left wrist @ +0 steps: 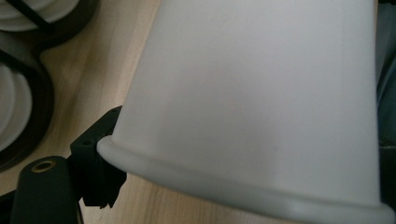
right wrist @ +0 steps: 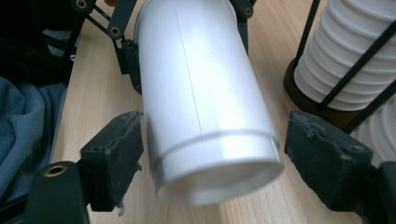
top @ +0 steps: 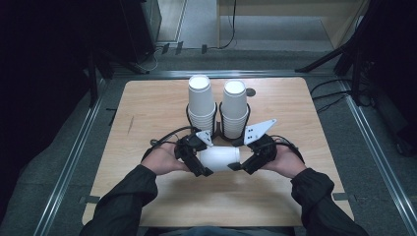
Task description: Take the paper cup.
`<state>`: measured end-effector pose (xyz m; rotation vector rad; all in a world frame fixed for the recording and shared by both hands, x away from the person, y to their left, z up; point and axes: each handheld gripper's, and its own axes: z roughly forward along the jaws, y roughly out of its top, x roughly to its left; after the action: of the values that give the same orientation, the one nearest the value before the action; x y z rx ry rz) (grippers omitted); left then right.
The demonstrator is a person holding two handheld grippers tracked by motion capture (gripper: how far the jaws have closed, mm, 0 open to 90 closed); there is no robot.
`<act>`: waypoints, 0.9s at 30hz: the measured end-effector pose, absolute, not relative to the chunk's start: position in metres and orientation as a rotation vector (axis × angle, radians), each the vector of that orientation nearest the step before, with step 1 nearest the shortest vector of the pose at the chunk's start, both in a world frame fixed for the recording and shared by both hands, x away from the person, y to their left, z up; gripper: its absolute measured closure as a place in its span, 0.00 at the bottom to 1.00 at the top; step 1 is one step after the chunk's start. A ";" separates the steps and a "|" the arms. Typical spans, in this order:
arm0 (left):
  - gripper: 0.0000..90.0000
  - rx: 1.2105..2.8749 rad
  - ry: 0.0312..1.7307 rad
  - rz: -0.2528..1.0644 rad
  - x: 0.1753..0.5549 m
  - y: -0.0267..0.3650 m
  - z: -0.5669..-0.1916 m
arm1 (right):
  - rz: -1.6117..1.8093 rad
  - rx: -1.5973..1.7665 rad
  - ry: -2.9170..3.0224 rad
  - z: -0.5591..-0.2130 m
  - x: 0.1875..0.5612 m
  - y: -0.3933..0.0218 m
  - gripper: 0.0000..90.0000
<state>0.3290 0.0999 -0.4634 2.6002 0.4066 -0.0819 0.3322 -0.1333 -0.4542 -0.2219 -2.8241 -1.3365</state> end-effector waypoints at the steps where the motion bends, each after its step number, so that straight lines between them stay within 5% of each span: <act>1: 0.15 2.606 0.404 -0.088 0.329 0.099 -0.464 | -1.322 -0.221 -2.828 -0.455 0.332 -0.131 0.21; 21: 0.13 2.620 0.356 -0.111 0.326 0.089 -0.464 | -1.152 -0.099 -2.899 -0.468 0.325 -0.106 0.25; 27: 0.01 2.529 0.372 -0.036 0.324 0.095 -0.457 | -1.210 -0.123 -2.898 -0.462 0.325 -0.110 0.25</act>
<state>0.3236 0.0951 -0.4574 2.5291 0.3725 -0.0362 0.3254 -0.1098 -0.4621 -0.1229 -2.8981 -1.2100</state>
